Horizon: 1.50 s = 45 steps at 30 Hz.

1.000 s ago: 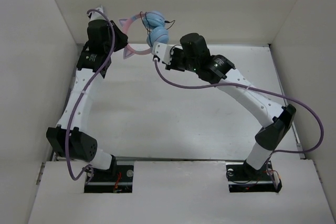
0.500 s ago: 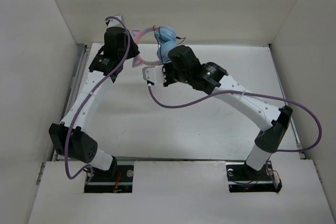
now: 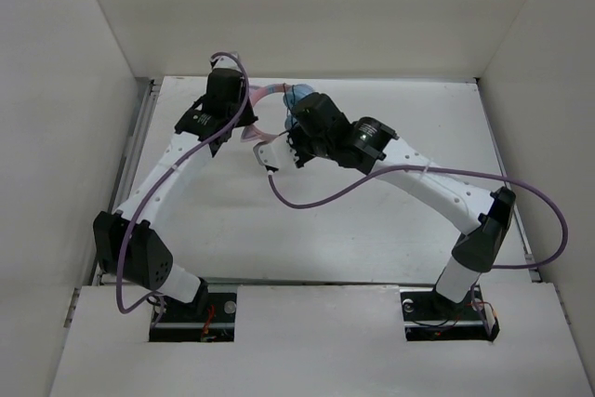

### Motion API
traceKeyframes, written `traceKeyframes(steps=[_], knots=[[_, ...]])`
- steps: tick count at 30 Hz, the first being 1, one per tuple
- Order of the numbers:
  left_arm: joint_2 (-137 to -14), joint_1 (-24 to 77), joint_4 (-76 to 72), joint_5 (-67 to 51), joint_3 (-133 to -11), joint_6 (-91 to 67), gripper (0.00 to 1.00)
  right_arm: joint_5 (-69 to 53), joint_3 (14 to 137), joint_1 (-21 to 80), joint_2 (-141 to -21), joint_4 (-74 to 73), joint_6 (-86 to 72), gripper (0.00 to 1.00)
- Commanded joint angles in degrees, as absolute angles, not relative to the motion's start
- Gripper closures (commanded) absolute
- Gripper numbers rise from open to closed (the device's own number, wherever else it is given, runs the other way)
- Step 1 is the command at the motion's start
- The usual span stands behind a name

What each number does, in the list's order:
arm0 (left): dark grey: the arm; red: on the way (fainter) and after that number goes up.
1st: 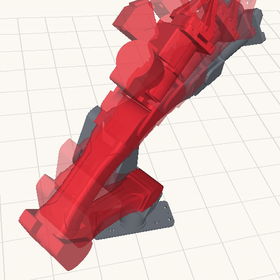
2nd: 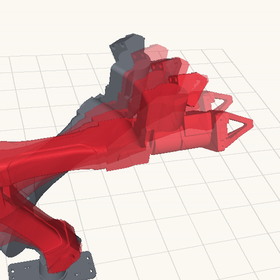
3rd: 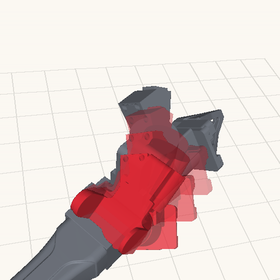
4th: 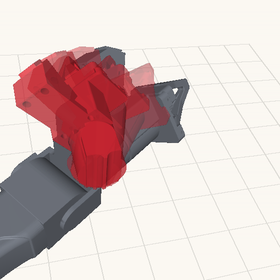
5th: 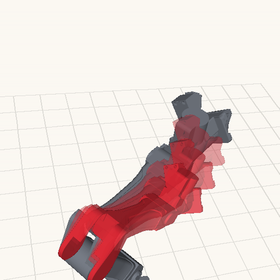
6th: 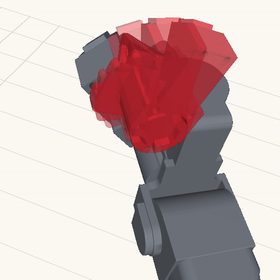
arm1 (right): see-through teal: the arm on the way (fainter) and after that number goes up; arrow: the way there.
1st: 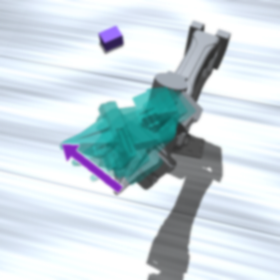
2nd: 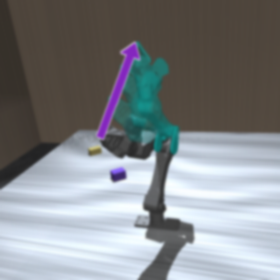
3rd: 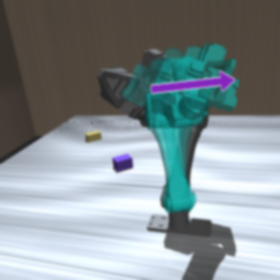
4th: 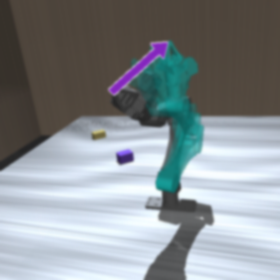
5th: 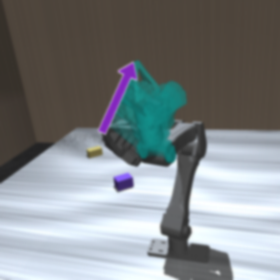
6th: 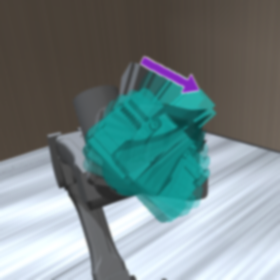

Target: Wrap the headphones

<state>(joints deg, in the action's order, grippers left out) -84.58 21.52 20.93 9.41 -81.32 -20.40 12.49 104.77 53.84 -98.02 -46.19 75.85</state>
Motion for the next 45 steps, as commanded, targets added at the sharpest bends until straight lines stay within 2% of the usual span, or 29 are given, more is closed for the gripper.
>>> traceKeyframes(steps=[1, 9, 20, 30, 45], knots=[[-81.8, 23.0, 18.1, 9.3, -81.7, -19.6, 1.00, 12.7, 104.2, 54.9, -94.9, -45.4, 77.5, 1.00], [-82.3, 24.3, 19.4, 6.8, -80.3, -19.3, 1.00, 12.0, 101.4, 56.7, -94.0, -44.3, 81.0, 0.99], [-81.7, 26.6, 19.2, 4.0, -80.0, -17.6, 1.00, 4.2, 98.8, 55.9, -91.4, -46.1, 81.5, 0.95], [-80.9, 28.0, 19.7, 3.1, -80.9, -16.2, 1.00, -4.7, 98.8, 53.1, -89.9, -51.9, 81.6, 0.83], [-79.5, 31.9, 20.0, 2.9, -80.1, -13.2, 1.00, -11.2, 99.3, 51.5, -90.0, -56.3, 81.4, 0.80]])
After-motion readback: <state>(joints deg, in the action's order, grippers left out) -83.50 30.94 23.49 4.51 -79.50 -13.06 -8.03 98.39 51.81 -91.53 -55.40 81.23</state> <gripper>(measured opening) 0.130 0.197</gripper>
